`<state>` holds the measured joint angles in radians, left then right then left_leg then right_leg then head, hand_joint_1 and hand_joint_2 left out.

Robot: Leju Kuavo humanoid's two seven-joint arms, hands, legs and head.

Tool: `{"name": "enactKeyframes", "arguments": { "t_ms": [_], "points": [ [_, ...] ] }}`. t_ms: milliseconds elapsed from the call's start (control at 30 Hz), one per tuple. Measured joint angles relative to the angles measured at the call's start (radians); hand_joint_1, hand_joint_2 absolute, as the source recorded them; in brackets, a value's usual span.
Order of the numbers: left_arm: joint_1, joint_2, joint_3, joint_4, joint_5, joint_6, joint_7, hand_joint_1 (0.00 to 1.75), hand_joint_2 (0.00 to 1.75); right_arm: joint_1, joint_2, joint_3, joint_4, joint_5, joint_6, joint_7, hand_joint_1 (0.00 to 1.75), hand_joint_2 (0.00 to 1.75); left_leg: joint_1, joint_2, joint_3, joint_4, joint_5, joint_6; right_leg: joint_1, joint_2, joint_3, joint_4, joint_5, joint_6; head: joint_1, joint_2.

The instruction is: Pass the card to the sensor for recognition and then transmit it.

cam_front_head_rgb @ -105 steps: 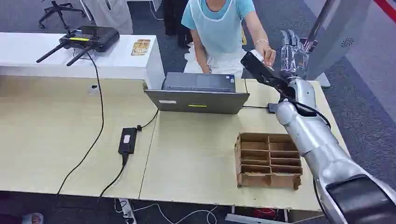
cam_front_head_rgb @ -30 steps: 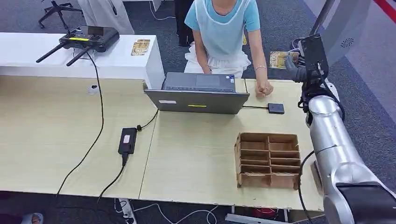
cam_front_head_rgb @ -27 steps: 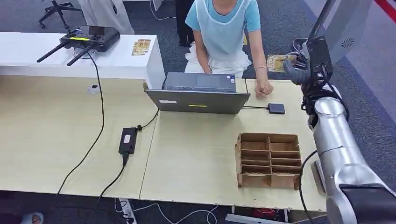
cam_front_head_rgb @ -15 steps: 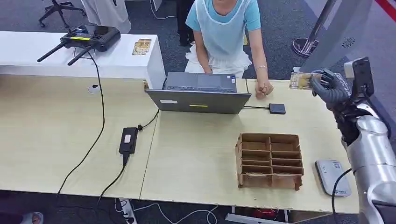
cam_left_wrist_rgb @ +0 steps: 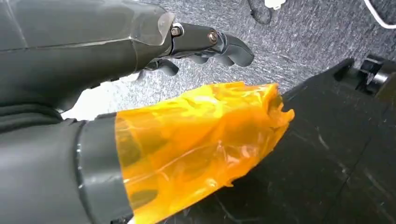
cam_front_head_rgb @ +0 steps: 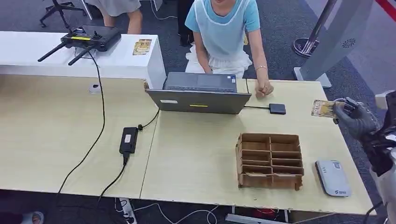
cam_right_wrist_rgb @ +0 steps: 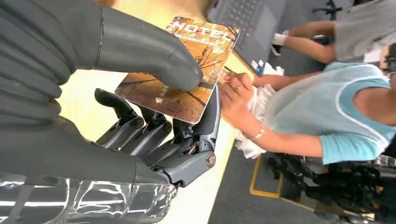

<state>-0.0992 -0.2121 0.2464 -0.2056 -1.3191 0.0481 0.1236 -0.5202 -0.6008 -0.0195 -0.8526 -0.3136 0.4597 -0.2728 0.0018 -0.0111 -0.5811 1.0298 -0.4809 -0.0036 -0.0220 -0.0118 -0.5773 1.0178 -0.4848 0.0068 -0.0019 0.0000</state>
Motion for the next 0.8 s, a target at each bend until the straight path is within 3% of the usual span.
{"name": "enactKeyframes", "arguments": {
  "t_ms": [233, 800],
  "points": [
    [-0.001, -0.001, -0.024, 0.0, -0.04, -0.014, -0.005, 0.0, 0.0, 0.065, -0.045, 0.0, -0.052, -0.012, 0.034, -0.002, 1.75, 1.75, 0.0, 0.0, 0.0, 0.0, 0.0, 0.0, 0.0, 0.0, 0.0, 0.0, 0.0, 0.0, 0.0, 0.0],
    [-0.002, -0.009, -0.106, 0.0, -0.122, -0.047, -0.034, 0.0, 0.0, 0.151, -0.085, 0.01, -0.08, -0.012, 0.064, -0.007, 1.75, 1.75, 0.0, 0.001, 0.0, 0.0, 0.0, 0.0, 0.0, 0.001, 0.0, 0.0, 0.0, 0.0, 0.0, 0.0]
  ]
}}
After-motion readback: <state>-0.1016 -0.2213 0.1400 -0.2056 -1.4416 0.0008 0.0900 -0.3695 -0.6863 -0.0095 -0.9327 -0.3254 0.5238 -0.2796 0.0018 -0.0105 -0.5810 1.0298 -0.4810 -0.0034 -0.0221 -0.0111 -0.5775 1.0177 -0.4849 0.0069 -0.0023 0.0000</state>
